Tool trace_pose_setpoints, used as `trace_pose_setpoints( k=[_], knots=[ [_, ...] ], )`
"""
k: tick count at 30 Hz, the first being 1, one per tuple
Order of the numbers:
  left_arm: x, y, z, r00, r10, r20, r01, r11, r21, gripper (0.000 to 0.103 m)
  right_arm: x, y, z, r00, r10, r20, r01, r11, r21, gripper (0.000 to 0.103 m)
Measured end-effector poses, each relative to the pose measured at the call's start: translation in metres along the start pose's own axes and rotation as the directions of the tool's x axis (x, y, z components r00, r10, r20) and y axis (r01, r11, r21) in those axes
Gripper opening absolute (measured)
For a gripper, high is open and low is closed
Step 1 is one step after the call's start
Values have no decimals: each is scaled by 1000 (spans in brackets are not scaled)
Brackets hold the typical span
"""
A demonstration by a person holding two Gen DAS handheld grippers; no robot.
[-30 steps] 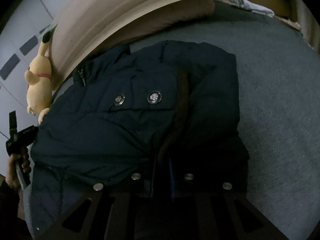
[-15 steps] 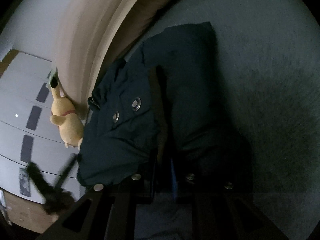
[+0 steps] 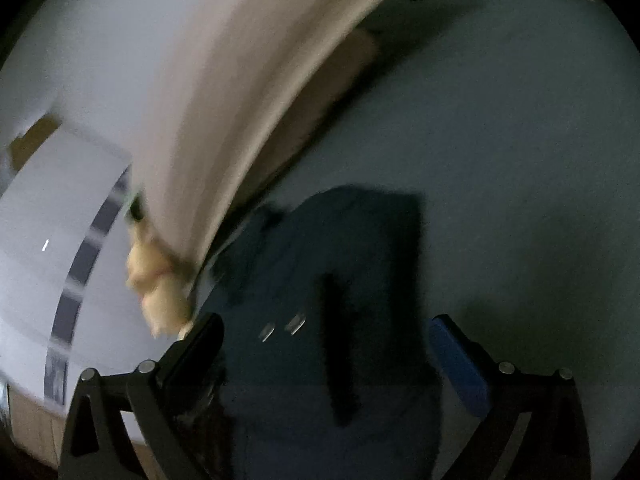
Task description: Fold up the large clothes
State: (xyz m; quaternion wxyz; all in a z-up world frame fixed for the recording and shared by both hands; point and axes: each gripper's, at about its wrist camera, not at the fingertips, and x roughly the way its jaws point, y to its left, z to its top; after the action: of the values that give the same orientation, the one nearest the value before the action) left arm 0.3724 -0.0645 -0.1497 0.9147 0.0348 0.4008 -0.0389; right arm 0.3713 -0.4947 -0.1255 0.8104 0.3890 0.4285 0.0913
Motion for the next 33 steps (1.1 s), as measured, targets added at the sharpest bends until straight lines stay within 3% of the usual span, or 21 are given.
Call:
trace_pose_setpoints(
  k=[3, 5, 6, 7, 9, 11, 12, 13, 14, 15, 16, 17, 20, 24, 26, 27, 28, 29, 31, 33],
  knots=[
    [-1, 2, -1, 1000, -10, 7, 10, 1000, -8, 83, 26, -13, 19, 996, -83, -30, 84, 996, 36, 102],
    [-1, 3, -2, 1000, -17, 10, 17, 1000, -14, 83, 45, -9, 25, 991, -116, -63, 116, 993, -4, 86],
    [-1, 4, -2, 1000, -18, 11, 19, 1000, -15, 83, 53, -3, 26, 984, -161, -79, 157, 986, -54, 53],
    [-2, 4, -3, 1000, -22, 11, 22, 1000, -17, 83, 61, 6, 26, 974, -203, -98, 192, 975, -109, 29],
    [-1, 6, -3, 999, -31, 12, 31, 999, -24, 83, 61, 26, 25, 965, -256, -63, 239, 950, -202, 22],
    [-1, 6, -3, 999, -32, 12, 32, 999, -23, 83, 59, 45, 22, 951, -309, 7, 297, 907, -298, 22],
    [-1, 5, -3, 999, -31, 13, 32, 999, -23, 83, 65, 44, 22, 940, -342, -6, 324, 894, -310, 24],
    [-1, 5, -3, 999, -31, 15, 31, 999, -23, 83, 76, 37, 21, 924, -380, -47, 348, 885, -309, 33],
    [-1, 5, -3, 999, -31, 14, 31, 999, -24, 83, 77, 32, 21, 924, -379, -58, 347, 891, -292, 35],
    [-1, 5, -3, 999, -31, 14, 31, 999, -23, 83, 73, 31, 22, 931, -361, -47, 336, 902, -271, 53],
    [-1, 5, -3, 999, -30, 14, 30, 999, -23, 83, 59, 25, 24, 949, -314, -25, 301, 928, -218, 85],
    [-1, 5, -3, 999, -30, 14, 30, 999, -24, 83, 46, 19, 24, 964, -266, -10, 261, 950, -174, 95],
    [-1, 5, -3, 999, -30, 14, 30, 999, -24, 83, 7, 9, 10, 984, -174, 29, 176, 979, -104, 96],
    [-1, 5, -3, 1000, -26, 14, 27, 999, -22, 83, 2, 3, -21, 976, -209, -59, 198, 968, -157, 94],
    [-1, 5, -3, 1000, -26, 14, 26, 999, -23, 84, 4, 5, -34, 966, -250, -61, 232, 950, -208, 85],
    [-1, 5, -3, 1000, -26, 15, 26, 999, -23, 84, 7, 5, -35, 965, -255, -63, 236, 946, -222, 71],
    [-1, 5, -3, 1000, -26, 14, 26, 999, -23, 84, 10, 8, -36, 967, -241, -87, 215, 949, -232, 35],
    [-1, 5, -3, 1000, -26, 14, 26, 999, -22, 84, 21, 19, -42, 964, -236, -119, 201, 947, -250, 30],
    [-1, 4, -3, 1000, -24, 14, 25, 999, -21, 84, 14, 22, -49, 948, -306, -89, 259, 902, -344, 22],
    [-1, 4, -4, 1000, -25, 15, 25, 999, -20, 84, 17, 15, -49, 938, -336, -84, 287, 890, -353, 20]
  ],
)
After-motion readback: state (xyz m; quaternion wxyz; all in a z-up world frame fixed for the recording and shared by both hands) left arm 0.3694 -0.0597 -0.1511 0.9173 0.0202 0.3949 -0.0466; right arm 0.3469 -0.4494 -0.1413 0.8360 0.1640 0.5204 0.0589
